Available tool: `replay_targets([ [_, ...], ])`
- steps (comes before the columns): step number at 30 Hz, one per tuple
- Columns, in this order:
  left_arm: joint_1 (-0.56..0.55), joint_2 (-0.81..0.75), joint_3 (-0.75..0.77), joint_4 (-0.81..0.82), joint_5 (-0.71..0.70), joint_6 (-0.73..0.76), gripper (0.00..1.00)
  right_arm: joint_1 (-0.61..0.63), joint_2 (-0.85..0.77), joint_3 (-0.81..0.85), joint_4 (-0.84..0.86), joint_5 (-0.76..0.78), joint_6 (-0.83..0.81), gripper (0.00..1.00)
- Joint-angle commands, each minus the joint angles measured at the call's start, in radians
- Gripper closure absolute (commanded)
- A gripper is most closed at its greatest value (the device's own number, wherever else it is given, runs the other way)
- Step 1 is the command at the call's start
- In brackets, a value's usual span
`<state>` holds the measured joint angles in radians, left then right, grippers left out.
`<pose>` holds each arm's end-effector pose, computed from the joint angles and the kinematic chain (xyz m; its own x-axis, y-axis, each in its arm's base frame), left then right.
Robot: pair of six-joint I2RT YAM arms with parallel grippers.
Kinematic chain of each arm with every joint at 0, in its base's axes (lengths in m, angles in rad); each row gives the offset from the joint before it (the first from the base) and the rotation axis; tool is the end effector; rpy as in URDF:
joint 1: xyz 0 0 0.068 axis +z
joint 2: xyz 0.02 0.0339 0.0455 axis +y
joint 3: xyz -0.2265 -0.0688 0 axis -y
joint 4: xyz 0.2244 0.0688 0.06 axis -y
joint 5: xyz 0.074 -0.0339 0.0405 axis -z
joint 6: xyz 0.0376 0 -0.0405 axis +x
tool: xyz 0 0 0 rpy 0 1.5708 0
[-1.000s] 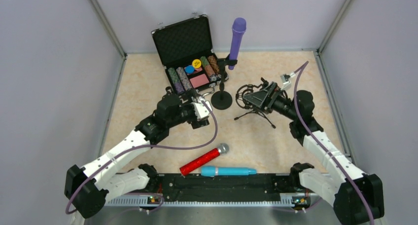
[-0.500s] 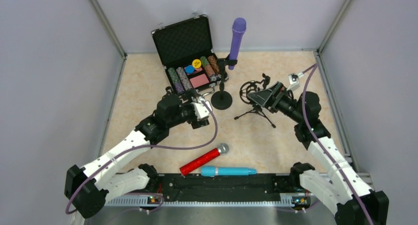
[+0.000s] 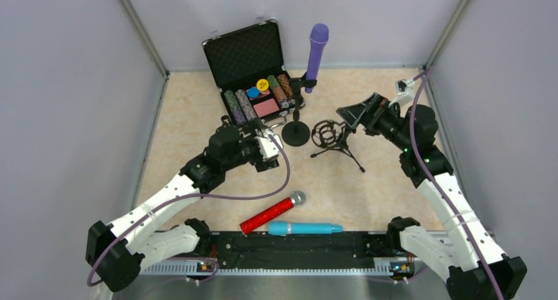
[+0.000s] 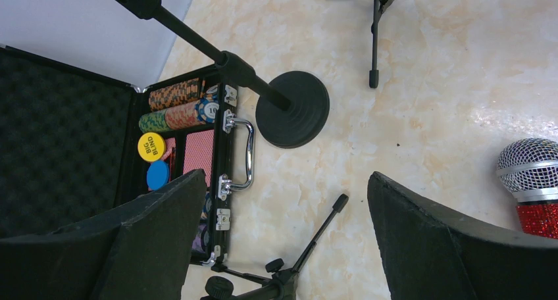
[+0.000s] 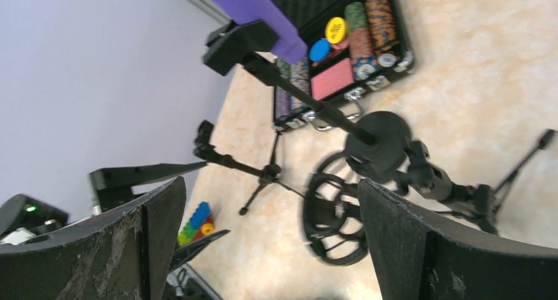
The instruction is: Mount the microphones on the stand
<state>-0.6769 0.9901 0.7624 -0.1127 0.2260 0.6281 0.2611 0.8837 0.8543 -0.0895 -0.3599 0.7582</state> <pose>0.1757 -0.1520 0.2737 0.2449 0.5379 -0.8067 0.7801 0.3848 0.4934 0.2003 0.0672 0.3290 -0.4816 0.5374 -0.6922 -0.3419 0.6120 0.7131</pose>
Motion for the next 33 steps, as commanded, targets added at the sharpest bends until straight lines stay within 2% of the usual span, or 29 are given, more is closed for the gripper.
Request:
replay_targets([
  [1,-0.004,-0.023,-0.006,0.048,0.001,0.002,0.03,0.004,-0.025,0.037,-0.103,0.092,-0.102,0.01],
  [8,-0.004,-0.022,-0.007,0.052,0.017,0.005,0.03,0.003,-0.107,0.003,-0.087,0.129,-0.119,0.01],
  [19,-0.004,-0.083,0.004,0.064,0.083,-0.014,0.01,0.004,-0.153,-0.095,-0.050,0.032,-0.113,0.02],
  [28,-0.004,-0.116,0.062,-0.010,0.186,-0.171,0.01,0.003,-0.200,-0.149,-0.092,0.002,-0.140,0.02],
  [33,-0.004,-0.148,0.026,-0.045,0.242,-0.249,0.01,0.004,-0.220,-0.182,-0.104,-0.017,-0.144,0.02],
])
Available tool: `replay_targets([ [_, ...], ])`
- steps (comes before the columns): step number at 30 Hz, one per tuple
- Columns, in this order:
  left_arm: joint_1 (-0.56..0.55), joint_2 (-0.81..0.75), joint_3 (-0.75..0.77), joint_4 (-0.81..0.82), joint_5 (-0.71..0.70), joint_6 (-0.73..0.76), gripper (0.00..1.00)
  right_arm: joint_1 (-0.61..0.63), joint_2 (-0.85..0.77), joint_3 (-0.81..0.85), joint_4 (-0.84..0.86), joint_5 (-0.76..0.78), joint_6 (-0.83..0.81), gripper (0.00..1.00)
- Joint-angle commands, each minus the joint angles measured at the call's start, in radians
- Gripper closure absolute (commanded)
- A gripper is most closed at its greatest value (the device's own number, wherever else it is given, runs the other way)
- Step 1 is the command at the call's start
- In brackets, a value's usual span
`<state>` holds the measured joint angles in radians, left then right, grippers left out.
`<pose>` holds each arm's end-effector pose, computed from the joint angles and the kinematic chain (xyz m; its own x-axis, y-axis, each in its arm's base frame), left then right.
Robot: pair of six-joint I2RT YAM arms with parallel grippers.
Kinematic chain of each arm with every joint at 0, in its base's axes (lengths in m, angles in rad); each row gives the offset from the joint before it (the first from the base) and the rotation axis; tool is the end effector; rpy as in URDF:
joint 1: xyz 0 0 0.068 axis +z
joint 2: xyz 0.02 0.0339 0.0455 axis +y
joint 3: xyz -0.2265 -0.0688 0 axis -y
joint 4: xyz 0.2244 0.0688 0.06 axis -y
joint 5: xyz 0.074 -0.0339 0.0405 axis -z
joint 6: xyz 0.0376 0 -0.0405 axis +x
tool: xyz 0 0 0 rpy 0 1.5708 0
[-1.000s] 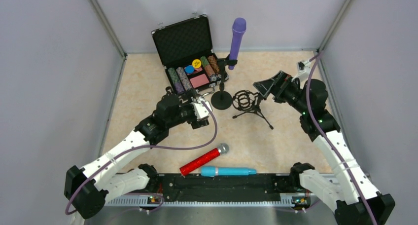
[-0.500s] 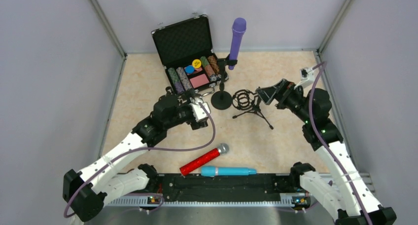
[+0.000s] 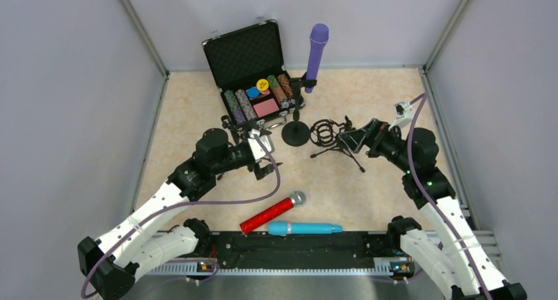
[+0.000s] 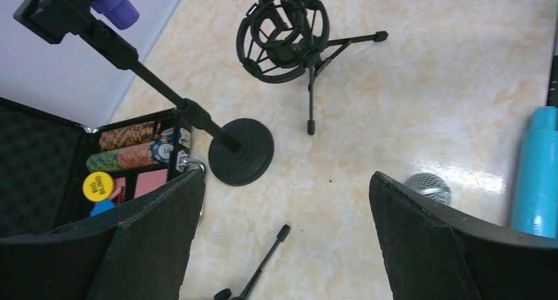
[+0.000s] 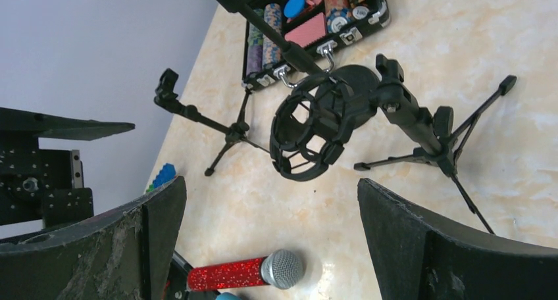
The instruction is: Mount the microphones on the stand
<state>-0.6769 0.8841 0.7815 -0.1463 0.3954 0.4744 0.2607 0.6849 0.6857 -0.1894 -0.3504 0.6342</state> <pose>0.1555 -0.1435 0.2986 0.2262 0.3591 -0.9055 0.8608 0.3614 0.3583 0.1670 0.0579 0.2965 -0.4824 0.4473 -0.7531 -0.3501 0.6897 0.6339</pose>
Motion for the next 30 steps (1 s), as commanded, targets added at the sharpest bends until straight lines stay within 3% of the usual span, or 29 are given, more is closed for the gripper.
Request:
replay_targets([
  [1,-0.004,-0.048,-0.008,-0.014,0.078,-0.113,0.01,0.005,-0.025,-0.020,-0.007,-0.029,-0.021,0.02],
  [11,-0.017,-0.036,-0.047,-0.115,0.109,-0.251,0.01,0.004,-0.048,-0.042,-0.036,-0.031,-0.043,0.02],
  [21,-0.057,0.121,-0.032,-0.163,0.105,-0.440,0.03,0.004,-0.057,-0.092,-0.031,-0.055,-0.015,0.02],
  [30,-0.163,0.246,-0.038,-0.161,-0.044,-0.471,0.03,0.005,-0.070,-0.140,-0.018,-0.061,-0.006,0.02],
])
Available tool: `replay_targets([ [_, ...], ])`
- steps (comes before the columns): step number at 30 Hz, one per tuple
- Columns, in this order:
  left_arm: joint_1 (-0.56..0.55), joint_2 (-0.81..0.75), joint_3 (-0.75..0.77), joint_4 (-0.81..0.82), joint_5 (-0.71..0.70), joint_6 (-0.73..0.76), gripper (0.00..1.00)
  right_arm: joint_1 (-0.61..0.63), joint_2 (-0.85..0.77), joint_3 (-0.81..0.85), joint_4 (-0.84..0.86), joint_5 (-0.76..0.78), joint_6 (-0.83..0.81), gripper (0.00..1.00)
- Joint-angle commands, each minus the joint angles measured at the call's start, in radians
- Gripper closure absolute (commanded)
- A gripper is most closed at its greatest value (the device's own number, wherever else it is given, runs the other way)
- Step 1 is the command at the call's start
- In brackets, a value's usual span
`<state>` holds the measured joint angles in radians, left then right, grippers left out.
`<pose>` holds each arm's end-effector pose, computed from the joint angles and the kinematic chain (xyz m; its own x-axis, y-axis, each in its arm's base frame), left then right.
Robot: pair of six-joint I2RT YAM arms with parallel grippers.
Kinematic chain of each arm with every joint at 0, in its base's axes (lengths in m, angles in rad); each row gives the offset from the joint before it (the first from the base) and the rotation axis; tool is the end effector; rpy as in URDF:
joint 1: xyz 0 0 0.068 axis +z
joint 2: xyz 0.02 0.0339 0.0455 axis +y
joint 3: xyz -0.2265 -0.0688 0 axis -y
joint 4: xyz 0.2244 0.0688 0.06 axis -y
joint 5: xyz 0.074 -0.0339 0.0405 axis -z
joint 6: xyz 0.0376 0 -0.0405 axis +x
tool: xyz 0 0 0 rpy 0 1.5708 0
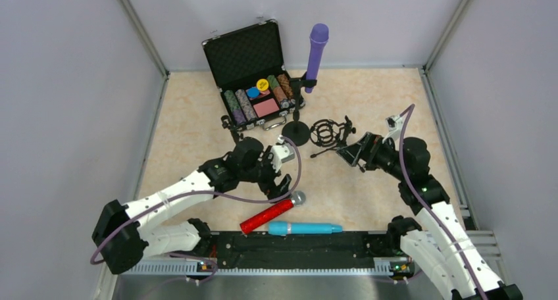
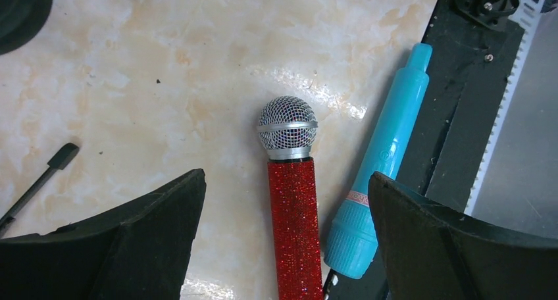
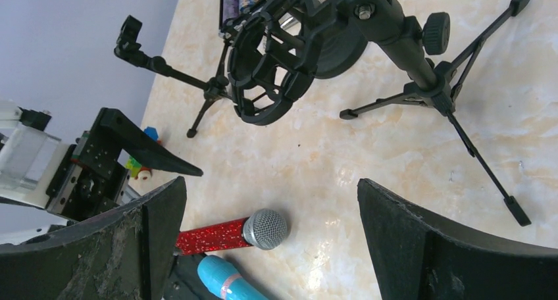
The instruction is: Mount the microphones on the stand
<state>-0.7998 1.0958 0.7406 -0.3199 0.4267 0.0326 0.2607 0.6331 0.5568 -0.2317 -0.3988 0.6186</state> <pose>0.1506 -0.1774 0.2255 -0.4067 0.4611 -0.7887 0.8918 0.3878 -0.2331 0.1598 0.0577 0.2573 -0.5837 0.3974 -0.7081 -0.3149 0.6930 0.6485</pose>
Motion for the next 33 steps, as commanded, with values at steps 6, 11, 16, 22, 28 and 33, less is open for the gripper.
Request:
replay_targets([
  [6,-0.116,0.099,0.027,-0.028,-0.170,-0.004,0.05,0.003,-0.015,-0.018,0.025,-0.009,-0.005,0.02],
  [11,-0.180,0.162,0.052,-0.061,-0.253,0.004,0.06,0.005,-0.015,-0.022,0.021,-0.007,-0.013,0.02],
  [16,-0.241,0.248,0.084,-0.065,-0.316,0.012,0.06,0.004,-0.014,-0.024,0.016,-0.002,-0.023,0.02],
  [22,-0.295,0.364,0.144,-0.105,-0.408,0.016,0.11,0.004,-0.016,-0.025,0.010,-0.001,-0.028,0.02],
  [28,-0.317,0.469,0.190,-0.132,-0.511,-0.002,0.23,0.004,-0.031,-0.011,-0.016,0.018,-0.043,0.02],
  [33,-0.317,0.499,0.193,-0.109,-0.545,-0.007,0.35,0.004,-0.034,-0.003,-0.025,0.021,-0.050,0.02],
])
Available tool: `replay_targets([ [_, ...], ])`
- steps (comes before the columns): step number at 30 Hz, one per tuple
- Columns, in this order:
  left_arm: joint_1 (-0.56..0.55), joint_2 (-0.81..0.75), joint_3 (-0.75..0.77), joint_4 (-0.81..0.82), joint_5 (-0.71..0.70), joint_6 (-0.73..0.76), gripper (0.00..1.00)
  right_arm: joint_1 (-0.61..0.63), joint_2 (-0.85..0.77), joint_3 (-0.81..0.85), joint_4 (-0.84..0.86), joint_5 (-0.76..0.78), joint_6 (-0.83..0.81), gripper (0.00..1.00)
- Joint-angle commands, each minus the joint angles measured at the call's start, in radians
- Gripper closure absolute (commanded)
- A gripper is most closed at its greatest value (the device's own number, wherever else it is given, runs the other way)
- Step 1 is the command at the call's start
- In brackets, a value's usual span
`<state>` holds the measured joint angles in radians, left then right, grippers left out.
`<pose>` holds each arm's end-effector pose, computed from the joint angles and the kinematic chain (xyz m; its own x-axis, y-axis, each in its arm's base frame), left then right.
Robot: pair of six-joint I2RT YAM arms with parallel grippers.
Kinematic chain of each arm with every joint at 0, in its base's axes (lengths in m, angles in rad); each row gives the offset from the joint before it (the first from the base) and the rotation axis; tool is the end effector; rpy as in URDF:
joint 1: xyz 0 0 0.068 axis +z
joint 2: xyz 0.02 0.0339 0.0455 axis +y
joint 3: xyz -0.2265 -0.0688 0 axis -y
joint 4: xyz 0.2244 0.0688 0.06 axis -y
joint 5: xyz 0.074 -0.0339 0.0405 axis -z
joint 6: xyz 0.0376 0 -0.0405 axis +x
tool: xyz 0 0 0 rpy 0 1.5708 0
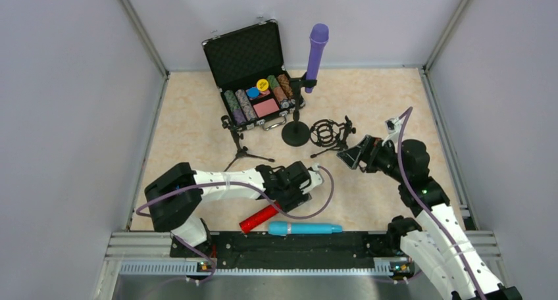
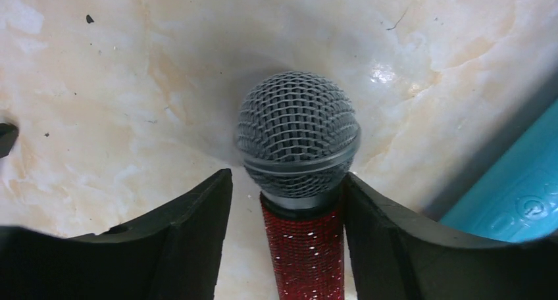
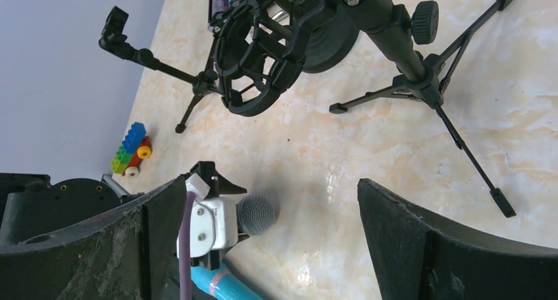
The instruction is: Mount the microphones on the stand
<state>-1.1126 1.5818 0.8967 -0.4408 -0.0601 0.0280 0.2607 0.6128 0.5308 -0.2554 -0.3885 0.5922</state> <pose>0.1269 -0.2521 0.1438 -0.3744 0.8222 -0.4287 0.8946 0.4419 0.0662 0.1567 0.0565 0.2492 -0.5913 0.3769 -0.7129 -0.3059 0.7131 0.6308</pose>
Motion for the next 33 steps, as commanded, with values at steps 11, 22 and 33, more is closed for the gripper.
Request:
replay_targets([
  [11,-0.004,-0.033,0.031,0.002,-0.071,0.030,0.80,0.005,-0.012,0.028,-0.002,0.020,-0.021,0.02],
  [22,-0.004,-0.292,0.057,-0.048,-0.286,0.084,1.00,0.004,-0.016,0.034,0.004,0.023,-0.014,0.02],
  [33,-0.004,-0.656,0.013,0.107,-0.201,0.116,1.00,0.005,-0.039,0.046,-0.002,0.048,-0.018,0.02],
])
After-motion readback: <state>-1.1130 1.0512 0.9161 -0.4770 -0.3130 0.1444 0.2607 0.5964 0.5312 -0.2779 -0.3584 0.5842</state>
